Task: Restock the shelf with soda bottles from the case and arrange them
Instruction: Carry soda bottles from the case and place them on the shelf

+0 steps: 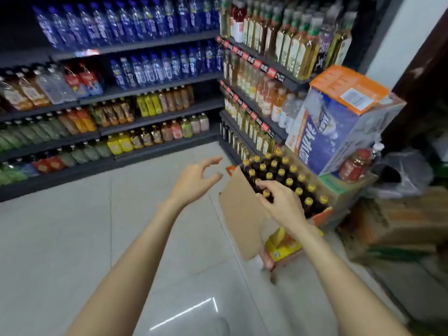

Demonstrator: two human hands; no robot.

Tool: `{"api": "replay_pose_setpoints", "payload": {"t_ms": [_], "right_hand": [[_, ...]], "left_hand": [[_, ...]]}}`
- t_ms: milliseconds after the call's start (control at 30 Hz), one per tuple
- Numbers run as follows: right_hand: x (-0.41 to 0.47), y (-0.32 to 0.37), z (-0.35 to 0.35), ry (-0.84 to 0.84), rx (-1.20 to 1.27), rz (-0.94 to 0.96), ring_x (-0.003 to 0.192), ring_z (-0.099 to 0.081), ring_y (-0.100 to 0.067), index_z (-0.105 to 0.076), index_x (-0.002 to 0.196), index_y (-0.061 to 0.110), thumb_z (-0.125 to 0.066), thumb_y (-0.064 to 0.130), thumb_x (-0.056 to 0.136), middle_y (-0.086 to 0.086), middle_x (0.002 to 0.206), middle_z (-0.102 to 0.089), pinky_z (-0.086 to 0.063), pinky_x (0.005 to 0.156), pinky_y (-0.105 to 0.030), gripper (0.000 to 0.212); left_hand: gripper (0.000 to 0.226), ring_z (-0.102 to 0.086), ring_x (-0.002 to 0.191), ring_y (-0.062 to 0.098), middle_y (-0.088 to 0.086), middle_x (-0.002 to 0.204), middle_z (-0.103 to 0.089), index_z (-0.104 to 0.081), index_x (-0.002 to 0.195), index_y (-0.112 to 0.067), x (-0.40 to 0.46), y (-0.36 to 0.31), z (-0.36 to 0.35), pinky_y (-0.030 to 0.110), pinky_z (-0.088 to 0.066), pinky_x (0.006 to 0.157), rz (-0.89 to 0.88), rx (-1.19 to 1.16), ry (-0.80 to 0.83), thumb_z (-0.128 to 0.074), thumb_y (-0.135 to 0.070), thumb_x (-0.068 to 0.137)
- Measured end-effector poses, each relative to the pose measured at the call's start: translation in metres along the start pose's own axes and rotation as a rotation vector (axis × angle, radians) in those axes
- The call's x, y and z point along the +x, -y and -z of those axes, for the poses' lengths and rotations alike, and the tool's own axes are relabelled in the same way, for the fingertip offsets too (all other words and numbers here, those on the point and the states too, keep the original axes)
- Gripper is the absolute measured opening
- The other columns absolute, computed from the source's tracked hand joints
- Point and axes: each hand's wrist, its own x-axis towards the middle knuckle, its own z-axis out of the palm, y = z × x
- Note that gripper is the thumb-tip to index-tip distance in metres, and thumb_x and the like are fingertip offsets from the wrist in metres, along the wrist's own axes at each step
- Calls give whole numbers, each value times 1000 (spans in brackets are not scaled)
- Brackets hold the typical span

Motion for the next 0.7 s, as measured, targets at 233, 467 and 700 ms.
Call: {"api": "replay_pose_setpoints", "payload": {"t_ms": [233, 467, 700], "right_hand": [[-47, -82, -48, 229, 17, -538, 98, -64, -27, -66, 110, 19, -64, 18, 85, -4, 102, -70, -49, 77, -35, 25], [-30, -134, -58, 130, -29, -662, 97, -65, -28, -63, 116, 21, -63, 24, 87, -1, 104, -71, -50, 78, -36, 29], [45, -204, -90, 188, -293, -450, 102, -60, -25, -57, 125, 20, -59, 36, 87, -2, 113, -63, -47, 79, -41, 41]], "left_hand": [[25, -64, 95, 7, -11, 103, -68, -66, 116, -21, 11, 62, -89, 26, -48, 88, 187, -72, 203, -59, -22, 92], [22, -63, 88, 11, -3, 101, -70, -67, 112, -22, 54, 88, -177, 20, -45, 78, 351, -139, 336, -57, -27, 93], [27, -62, 89, 11, -6, 104, -68, -65, 117, -21, 136, 101, -242, 25, -47, 83, 391, -36, 439, -59, -21, 90]]}}
